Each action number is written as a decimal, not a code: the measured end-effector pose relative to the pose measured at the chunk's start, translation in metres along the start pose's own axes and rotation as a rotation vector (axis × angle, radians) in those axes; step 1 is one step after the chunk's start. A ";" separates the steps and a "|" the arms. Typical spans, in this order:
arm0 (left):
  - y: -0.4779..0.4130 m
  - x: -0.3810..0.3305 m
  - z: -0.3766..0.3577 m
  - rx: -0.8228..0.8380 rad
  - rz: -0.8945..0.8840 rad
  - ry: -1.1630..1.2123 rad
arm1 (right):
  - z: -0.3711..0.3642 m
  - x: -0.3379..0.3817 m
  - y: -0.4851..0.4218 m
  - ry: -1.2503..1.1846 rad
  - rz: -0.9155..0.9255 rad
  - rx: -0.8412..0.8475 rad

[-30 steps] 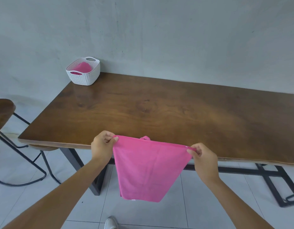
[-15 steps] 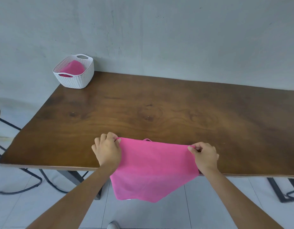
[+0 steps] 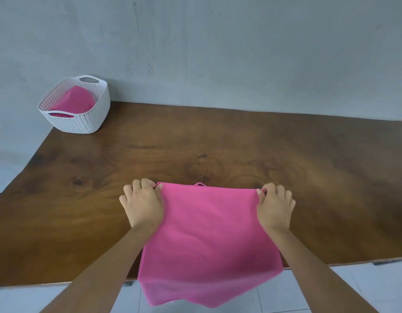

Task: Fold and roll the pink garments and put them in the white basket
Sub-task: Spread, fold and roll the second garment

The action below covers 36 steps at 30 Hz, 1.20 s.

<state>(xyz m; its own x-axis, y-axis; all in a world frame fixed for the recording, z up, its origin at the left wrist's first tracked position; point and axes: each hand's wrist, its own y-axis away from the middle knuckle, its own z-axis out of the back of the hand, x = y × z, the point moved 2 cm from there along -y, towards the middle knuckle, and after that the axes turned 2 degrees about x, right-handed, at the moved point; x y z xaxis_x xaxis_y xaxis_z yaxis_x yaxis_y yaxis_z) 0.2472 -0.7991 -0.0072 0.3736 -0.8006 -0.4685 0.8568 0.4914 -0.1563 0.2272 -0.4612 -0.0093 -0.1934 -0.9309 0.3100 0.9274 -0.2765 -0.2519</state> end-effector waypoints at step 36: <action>-0.179 -0.094 -0.080 -0.031 0.035 -0.267 | -0.079 0.041 -0.238 0.014 -0.016 0.021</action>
<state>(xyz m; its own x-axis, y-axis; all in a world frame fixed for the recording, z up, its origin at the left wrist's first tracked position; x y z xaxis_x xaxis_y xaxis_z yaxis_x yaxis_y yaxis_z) 0.0305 -0.7846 -0.0050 0.4871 -0.8428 -0.2290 0.8318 0.5276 -0.1727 -0.0268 -0.4522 -0.0095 -0.2128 -0.9296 0.3010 0.9305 -0.2867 -0.2278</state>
